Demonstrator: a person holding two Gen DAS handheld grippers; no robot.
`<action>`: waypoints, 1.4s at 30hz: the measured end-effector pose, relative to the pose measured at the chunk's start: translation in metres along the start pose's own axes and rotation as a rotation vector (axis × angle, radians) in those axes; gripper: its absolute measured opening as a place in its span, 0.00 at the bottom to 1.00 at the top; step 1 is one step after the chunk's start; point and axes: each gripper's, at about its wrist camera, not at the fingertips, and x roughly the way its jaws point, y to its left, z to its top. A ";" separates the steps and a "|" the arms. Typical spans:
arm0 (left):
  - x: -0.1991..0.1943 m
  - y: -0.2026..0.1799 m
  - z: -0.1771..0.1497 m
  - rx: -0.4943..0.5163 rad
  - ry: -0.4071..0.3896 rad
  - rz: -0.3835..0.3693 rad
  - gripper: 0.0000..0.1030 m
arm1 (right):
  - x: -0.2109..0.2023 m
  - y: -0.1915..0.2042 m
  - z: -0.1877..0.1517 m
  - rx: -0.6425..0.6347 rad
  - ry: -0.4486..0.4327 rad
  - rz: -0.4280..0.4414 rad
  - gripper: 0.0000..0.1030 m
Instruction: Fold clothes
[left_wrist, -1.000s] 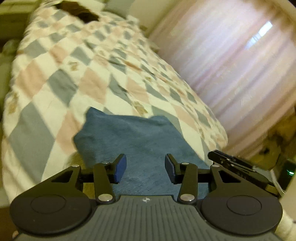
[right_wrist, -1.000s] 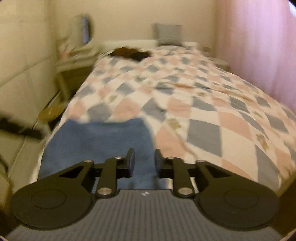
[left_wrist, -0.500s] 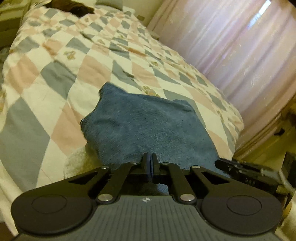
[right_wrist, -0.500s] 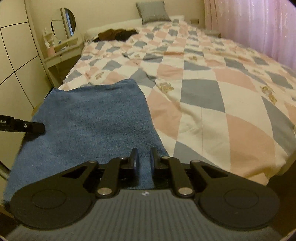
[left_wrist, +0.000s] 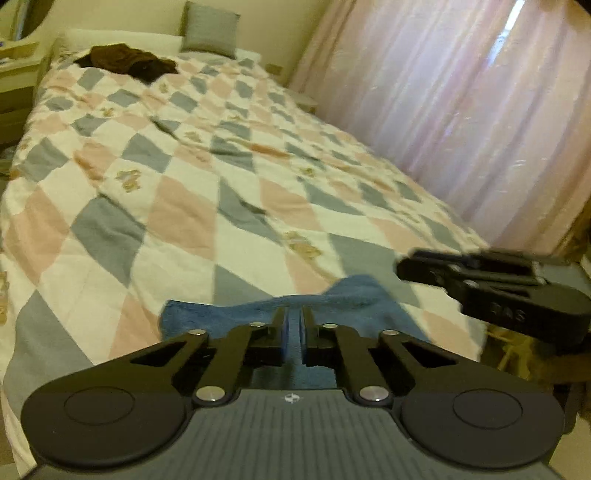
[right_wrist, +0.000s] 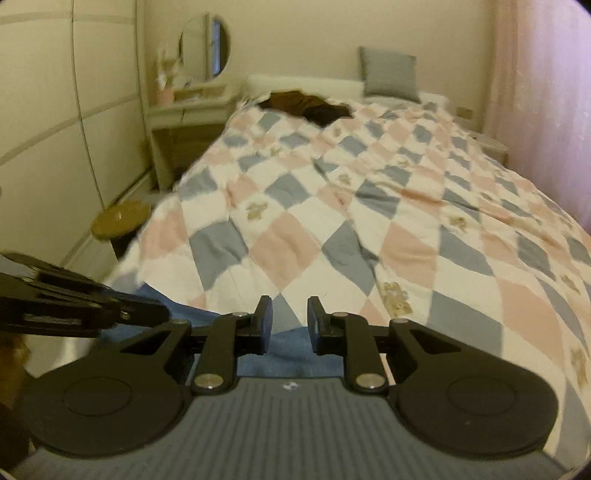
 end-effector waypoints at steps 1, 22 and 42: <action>0.006 0.005 -0.003 -0.015 0.007 0.028 0.07 | 0.017 -0.007 -0.010 0.024 0.054 -0.006 0.13; -0.089 -0.043 -0.070 0.017 0.131 -0.142 0.11 | -0.125 -0.029 -0.114 0.318 0.050 -0.021 0.19; -0.101 -0.072 -0.098 0.236 0.265 -0.050 0.22 | -0.139 0.014 -0.113 0.345 0.120 -0.155 0.31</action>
